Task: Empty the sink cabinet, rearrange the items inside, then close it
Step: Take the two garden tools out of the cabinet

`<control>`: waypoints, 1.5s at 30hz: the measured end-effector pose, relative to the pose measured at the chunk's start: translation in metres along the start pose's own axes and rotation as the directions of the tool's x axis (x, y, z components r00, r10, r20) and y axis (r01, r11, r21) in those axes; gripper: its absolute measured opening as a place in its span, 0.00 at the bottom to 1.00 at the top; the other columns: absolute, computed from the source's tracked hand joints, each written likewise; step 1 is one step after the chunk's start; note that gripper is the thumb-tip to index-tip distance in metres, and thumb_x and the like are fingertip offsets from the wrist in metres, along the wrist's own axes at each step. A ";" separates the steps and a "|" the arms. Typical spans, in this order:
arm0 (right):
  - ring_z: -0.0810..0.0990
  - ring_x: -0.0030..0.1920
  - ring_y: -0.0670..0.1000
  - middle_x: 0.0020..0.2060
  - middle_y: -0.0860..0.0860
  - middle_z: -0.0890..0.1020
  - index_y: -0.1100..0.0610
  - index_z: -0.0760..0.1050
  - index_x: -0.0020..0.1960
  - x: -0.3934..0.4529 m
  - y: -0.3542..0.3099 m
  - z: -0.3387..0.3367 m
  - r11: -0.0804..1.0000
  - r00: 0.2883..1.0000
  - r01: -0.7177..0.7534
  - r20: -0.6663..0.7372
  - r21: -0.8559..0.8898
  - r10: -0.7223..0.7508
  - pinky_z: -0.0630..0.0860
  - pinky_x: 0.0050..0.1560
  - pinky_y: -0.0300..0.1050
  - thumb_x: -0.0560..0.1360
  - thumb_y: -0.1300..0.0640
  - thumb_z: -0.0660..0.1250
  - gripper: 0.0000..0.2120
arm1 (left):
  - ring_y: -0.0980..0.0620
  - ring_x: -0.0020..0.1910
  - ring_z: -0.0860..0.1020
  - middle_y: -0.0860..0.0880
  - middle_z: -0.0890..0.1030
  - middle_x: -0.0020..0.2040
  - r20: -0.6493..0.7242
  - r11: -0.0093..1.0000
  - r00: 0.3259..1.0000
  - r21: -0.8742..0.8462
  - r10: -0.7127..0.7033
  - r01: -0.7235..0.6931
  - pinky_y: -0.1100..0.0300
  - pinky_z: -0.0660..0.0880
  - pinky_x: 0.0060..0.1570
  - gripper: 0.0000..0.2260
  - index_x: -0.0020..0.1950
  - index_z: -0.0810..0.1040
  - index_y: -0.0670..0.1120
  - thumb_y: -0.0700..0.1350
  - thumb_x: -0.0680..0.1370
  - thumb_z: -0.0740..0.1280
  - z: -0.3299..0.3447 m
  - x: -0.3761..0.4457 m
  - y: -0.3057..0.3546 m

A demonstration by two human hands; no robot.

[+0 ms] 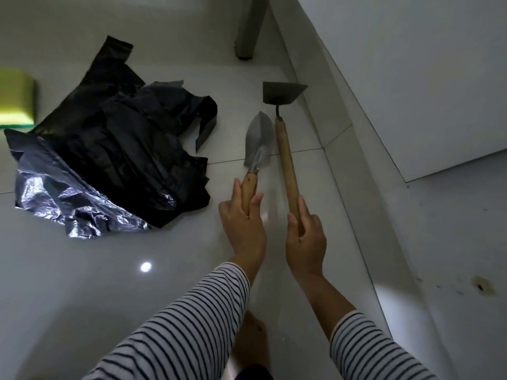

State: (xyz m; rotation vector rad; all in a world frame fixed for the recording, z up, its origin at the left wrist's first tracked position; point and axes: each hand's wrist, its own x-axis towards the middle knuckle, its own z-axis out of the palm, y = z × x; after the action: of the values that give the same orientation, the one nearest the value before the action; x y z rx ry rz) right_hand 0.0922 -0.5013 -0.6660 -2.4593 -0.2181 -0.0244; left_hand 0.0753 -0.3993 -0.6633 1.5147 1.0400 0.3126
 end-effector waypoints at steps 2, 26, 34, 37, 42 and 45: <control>0.71 0.41 0.47 0.45 0.52 0.74 0.53 0.63 0.72 0.007 0.009 0.001 1.000 1.000 -0.025 0.015 -0.015 0.026 0.65 0.39 0.28 0.79 0.49 0.56 0.23 | 0.59 0.47 0.67 0.51 0.66 0.53 0.033 1.000 0.999 0.006 -0.010 0.010 0.74 0.59 0.47 0.27 0.75 0.58 0.53 0.54 0.78 0.62 0.006 0.001 -0.002; 0.71 0.43 0.50 0.45 0.50 0.66 0.45 0.57 0.74 0.045 0.067 -0.005 0.976 0.993 -0.061 0.087 -0.209 0.081 0.68 0.41 0.40 0.79 0.50 0.59 0.24 | 0.57 0.49 0.65 0.52 0.62 0.52 0.233 0.965 0.972 0.248 0.024 -0.084 0.69 0.62 0.51 0.29 0.75 0.55 0.55 0.55 0.77 0.63 0.059 -0.006 -0.011; 0.71 0.49 0.49 0.50 0.53 0.69 0.50 0.65 0.71 0.051 0.059 -0.011 0.976 0.995 -0.033 0.087 -0.213 0.053 0.67 0.48 0.39 0.78 0.50 0.61 0.22 | 0.55 0.51 0.66 0.50 0.66 0.55 0.295 0.954 0.955 0.277 0.028 -0.113 0.64 0.63 0.54 0.27 0.75 0.54 0.55 0.57 0.79 0.57 0.052 0.002 -0.010; 0.72 0.54 0.53 0.56 0.56 0.72 0.53 0.69 0.69 0.064 0.046 -0.012 0.972 0.996 0.066 0.067 -0.226 -0.053 0.70 0.51 0.43 0.77 0.50 0.62 0.21 | 0.53 0.57 0.67 0.48 0.67 0.62 0.298 0.934 0.952 0.312 0.076 -0.173 0.63 0.63 0.58 0.26 0.75 0.55 0.52 0.57 0.79 0.55 0.040 0.014 -0.003; 0.67 0.66 0.55 0.68 0.56 0.67 0.53 0.66 0.71 0.103 0.000 -0.015 0.976 0.969 0.133 0.228 -0.171 -0.092 0.67 0.63 0.47 0.79 0.47 0.57 0.22 | 0.48 0.68 0.64 0.45 0.64 0.69 0.342 0.870 0.925 0.390 0.166 -0.301 0.57 0.62 0.66 0.25 0.75 0.59 0.47 0.56 0.80 0.54 0.004 0.053 0.033; 0.63 0.70 0.55 0.71 0.56 0.64 0.53 0.61 0.73 0.127 -0.037 -0.017 0.958 0.920 0.171 0.385 -0.230 -0.071 0.63 0.67 0.47 0.79 0.45 0.56 0.25 | 0.46 0.70 0.62 0.44 0.62 0.71 0.393 0.795 0.900 0.479 0.186 -0.373 0.53 0.61 0.69 0.26 0.74 0.59 0.47 0.57 0.80 0.54 -0.020 0.074 0.060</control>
State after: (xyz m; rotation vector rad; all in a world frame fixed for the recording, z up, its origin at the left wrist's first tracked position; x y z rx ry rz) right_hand 0.2115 -0.4642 -0.6205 -2.6906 -0.5680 0.3903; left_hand 0.1279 -0.3238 -0.6314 2.1673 0.6489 -0.0488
